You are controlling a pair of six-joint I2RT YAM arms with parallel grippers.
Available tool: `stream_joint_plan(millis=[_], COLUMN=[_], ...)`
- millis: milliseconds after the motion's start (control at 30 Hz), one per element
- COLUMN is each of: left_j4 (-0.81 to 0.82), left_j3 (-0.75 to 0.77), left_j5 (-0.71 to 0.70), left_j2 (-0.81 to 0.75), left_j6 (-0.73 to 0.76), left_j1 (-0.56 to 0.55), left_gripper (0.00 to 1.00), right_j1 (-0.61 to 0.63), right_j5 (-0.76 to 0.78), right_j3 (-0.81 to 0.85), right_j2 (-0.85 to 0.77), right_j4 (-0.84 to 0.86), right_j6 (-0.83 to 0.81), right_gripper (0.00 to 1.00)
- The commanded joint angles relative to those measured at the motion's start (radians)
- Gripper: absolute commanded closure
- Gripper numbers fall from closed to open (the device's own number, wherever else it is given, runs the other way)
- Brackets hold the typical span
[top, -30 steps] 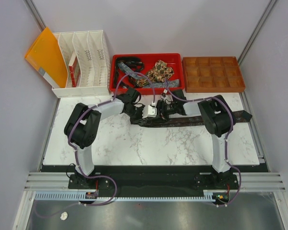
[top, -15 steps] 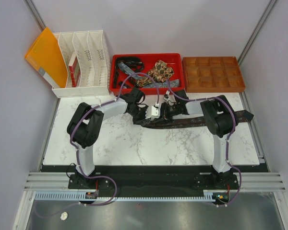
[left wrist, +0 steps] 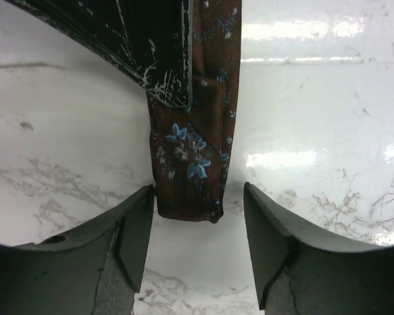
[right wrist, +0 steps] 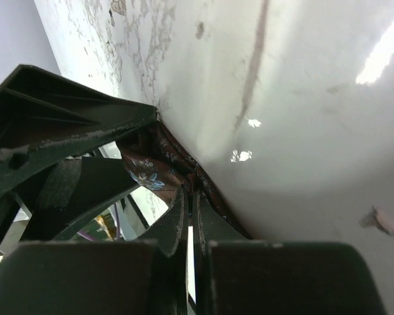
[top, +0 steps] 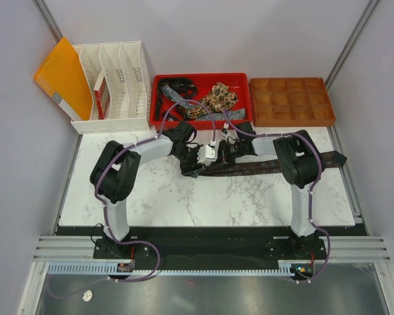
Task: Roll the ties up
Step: Roll the tie at the center of the board.
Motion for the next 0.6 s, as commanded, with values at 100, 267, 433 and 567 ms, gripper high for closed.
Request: stream_joint_plan(millis=[100,267,433,567], left_j4=[-0.014,0.000,0.000,0.000], left_j3=[-0.054,-0.057,-0.034,-0.007], left_j5=[0.024,0.031,0.054,0.077], left_j2=[-0.052,-0.051,-0.063,-0.072], left_j6=[-0.012,-0.002,-0.008,-0.025], left_j1=[0.057,0.060,0.060,0.057], left_gripper=[0.34,0.37,0.52,0.60], right_j1=[0.037,0.041,0.051,0.059], right_j5=[0.215,0.241,0.266,0.275], right_j3=[0.055,0.046,0.040,0.047], right_j2=[0.089,0.090,0.086,0.090], right_j4=[-0.037,-0.039,-0.040,-0.040], right_j6=[-0.145,-0.154,-0.156,-0.151], right_gripper=[1.00,1.00,1.00,1.00])
